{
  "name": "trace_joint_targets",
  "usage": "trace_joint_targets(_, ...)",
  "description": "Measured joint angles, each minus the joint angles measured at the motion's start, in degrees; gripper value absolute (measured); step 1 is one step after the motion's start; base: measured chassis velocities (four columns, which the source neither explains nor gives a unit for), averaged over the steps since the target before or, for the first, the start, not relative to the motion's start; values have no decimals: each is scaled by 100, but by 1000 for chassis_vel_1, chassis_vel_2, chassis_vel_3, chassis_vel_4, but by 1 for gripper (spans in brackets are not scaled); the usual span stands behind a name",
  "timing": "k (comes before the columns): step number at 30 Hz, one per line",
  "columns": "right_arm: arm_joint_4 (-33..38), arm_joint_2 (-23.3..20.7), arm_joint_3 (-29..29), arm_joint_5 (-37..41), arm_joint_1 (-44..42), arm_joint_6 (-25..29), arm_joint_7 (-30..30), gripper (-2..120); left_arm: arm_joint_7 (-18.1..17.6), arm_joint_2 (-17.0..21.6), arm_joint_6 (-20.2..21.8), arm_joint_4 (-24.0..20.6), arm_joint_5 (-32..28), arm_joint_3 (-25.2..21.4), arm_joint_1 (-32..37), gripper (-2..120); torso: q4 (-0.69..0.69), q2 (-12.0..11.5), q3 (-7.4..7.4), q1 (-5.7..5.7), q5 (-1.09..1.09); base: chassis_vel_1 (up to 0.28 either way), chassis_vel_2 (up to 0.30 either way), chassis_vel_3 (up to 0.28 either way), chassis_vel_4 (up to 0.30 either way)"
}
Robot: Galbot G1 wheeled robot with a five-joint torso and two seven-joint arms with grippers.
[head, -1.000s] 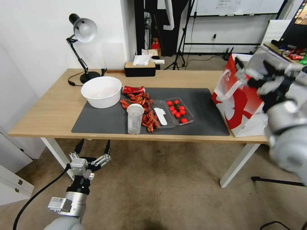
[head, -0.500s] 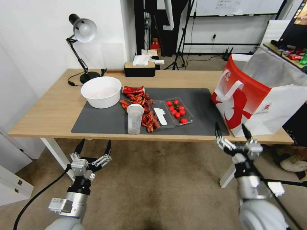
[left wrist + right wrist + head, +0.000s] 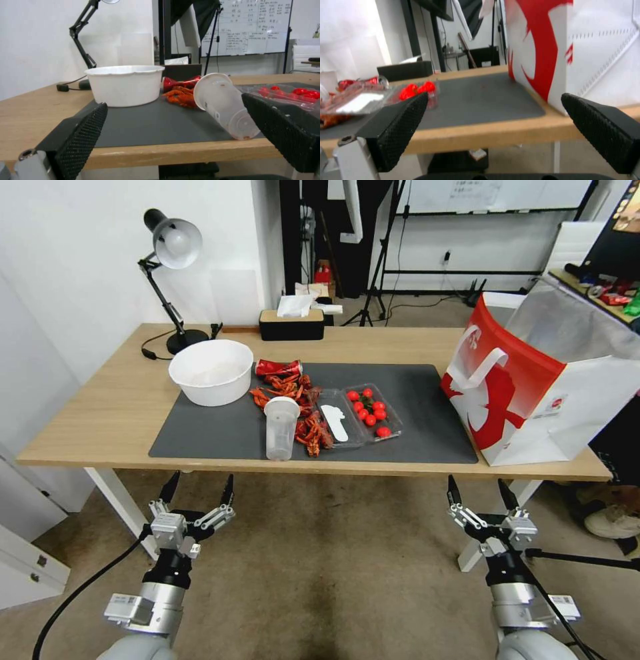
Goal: Pick up the trash from the table and place it into the takeout bag.
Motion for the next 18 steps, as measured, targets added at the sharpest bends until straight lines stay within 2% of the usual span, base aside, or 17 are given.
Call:
trace_joint_targets(5,-26,44,-32,-1,-52,-18,1,100,-29,-5,11,0,-4,62,-12,100,0,0,0,0,0,0,0,0,0)
trace_joint_targets(7,-20,42,-34,-14,-72,-34,1,100,-256,210,276,-114,-65,290,-96,100,0,0,0,0,-1,0,0,0,0)
trace_joint_targets(8,-20,42,-34,-14,-72,-34,1,100,-256,210,276,-114,-65,290,-96,100,0,0,0,0,-1,0,0,0,0)
trace_joint_targets(10,10,25,-42,-59,-73,-38,4,100,-513,512,694,-371,-348,470,-227,100,-3,0,0,1,-1,0,0,0,0)
trace_joint_targets(11,10,25,-42,-59,-73,-38,4,100,-513,512,694,-371,-348,470,-227,100,-3,0,0,1,-1,0,0,0,0)
trace_joint_targets(13,28,-39,-132,-79,26,-117,17,100,-794,773,1079,-692,-793,501,-284,100,-3,0,0,0,-2,0,0,0,0)
trace_joint_targets(15,27,-73,-175,-82,82,-169,19,100,-910,892,1191,-808,-986,500,-300,100,0,0,0,0,2,0,0,0,0)
trace_joint_targets(16,34,-102,-207,-90,127,-214,19,100,-1066,1082,1343,-935,-1266,506,-347,100,5,0,0,0,3,0,0,0,0)
trace_joint_targets(18,93,-148,-222,-115,140,-281,28,100,-1377,1666,1734,-1198,-2112,587,-531,100,-1,0,0,1,-3,0,0,0,0)
